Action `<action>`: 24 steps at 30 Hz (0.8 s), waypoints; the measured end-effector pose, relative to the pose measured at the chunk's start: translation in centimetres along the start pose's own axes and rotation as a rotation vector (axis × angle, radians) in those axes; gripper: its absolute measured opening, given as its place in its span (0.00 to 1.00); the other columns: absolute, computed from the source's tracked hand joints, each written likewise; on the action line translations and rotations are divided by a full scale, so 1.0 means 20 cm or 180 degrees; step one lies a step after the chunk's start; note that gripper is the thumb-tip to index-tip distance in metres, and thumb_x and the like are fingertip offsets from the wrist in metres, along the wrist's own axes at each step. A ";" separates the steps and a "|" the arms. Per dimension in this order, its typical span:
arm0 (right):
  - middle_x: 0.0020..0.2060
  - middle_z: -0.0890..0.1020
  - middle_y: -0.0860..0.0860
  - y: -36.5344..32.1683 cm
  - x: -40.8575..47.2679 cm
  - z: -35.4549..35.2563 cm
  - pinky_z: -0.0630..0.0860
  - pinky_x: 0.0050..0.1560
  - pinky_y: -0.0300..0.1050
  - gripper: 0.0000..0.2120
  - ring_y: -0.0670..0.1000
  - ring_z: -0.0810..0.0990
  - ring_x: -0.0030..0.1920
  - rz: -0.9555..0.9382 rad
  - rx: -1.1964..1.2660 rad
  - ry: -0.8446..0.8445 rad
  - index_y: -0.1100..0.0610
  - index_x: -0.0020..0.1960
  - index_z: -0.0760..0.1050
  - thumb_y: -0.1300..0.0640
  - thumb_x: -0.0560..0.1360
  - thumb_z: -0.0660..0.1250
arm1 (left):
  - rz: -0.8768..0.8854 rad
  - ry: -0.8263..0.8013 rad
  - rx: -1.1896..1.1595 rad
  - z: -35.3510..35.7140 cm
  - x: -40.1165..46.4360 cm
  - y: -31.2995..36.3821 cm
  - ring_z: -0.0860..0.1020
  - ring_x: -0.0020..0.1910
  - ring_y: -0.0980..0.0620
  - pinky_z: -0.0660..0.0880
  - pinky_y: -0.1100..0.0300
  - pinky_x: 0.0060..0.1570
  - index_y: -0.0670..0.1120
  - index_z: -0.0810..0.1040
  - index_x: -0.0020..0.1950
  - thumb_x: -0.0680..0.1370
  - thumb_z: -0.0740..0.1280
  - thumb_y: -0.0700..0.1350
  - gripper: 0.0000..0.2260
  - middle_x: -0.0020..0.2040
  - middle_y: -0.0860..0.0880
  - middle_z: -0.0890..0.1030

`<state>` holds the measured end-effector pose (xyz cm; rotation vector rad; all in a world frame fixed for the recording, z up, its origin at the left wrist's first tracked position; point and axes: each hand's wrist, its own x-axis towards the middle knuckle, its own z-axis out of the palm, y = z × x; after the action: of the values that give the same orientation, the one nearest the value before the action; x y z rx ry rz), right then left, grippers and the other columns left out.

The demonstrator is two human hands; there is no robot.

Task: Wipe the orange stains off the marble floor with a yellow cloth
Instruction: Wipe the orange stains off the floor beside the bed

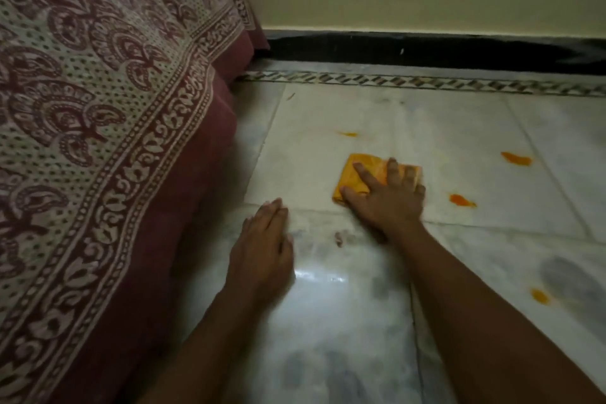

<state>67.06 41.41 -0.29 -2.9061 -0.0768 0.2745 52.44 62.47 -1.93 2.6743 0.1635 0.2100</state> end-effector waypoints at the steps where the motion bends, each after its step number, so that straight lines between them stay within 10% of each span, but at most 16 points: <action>1: 0.85 0.43 0.50 0.00 0.02 -0.01 0.43 0.79 0.66 0.35 0.62 0.41 0.84 -0.0095 -0.0051 -0.0049 0.25 0.78 0.47 0.20 0.73 0.50 | 0.0073 -0.0099 0.0015 0.00 0.07 0.02 0.61 0.82 0.50 0.53 0.50 0.81 0.46 0.67 0.80 0.78 0.56 0.51 0.29 0.82 0.49 0.64; 6: 0.85 0.47 0.45 0.29 -0.15 -0.01 0.51 0.80 0.62 0.36 0.57 0.44 0.84 -0.0884 -0.0199 0.0098 0.18 0.74 0.43 0.17 0.67 0.47 | -0.0001 -0.0268 0.0247 0.10 0.39 0.16 0.54 0.83 0.49 0.48 0.48 0.81 0.47 0.58 0.83 0.78 0.45 0.58 0.34 0.85 0.48 0.56; 12: 0.85 0.45 0.52 0.15 0.38 -0.13 0.42 0.80 0.68 0.38 0.62 0.41 0.84 0.0389 0.0093 0.0138 0.27 0.80 0.46 0.19 0.72 0.47 | -0.0035 0.0202 0.0491 0.20 0.40 0.16 0.62 0.81 0.48 0.57 0.43 0.80 0.48 0.67 0.79 0.80 0.49 0.57 0.30 0.81 0.48 0.66; 20: 0.85 0.46 0.46 0.08 0.39 -0.11 0.49 0.81 0.63 0.35 0.57 0.44 0.84 -0.0751 -0.0121 0.0016 0.22 0.77 0.46 0.20 0.71 0.47 | -0.0164 0.0180 0.0455 0.18 0.42 0.17 0.60 0.81 0.52 0.59 0.45 0.79 0.53 0.67 0.79 0.81 0.54 0.57 0.27 0.82 0.53 0.63; 24: 0.85 0.49 0.50 0.17 0.43 -0.13 0.51 0.80 0.64 0.37 0.59 0.46 0.84 -0.0031 -0.0120 0.0310 0.25 0.78 0.49 0.20 0.72 0.50 | -0.0159 0.0145 0.0529 0.19 0.43 0.16 0.60 0.82 0.52 0.59 0.45 0.79 0.52 0.65 0.80 0.81 0.55 0.56 0.27 0.83 0.53 0.61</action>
<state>76.07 38.26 -0.12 -2.9504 -0.0813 0.1312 61.79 59.25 -2.92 2.8278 0.2729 0.2517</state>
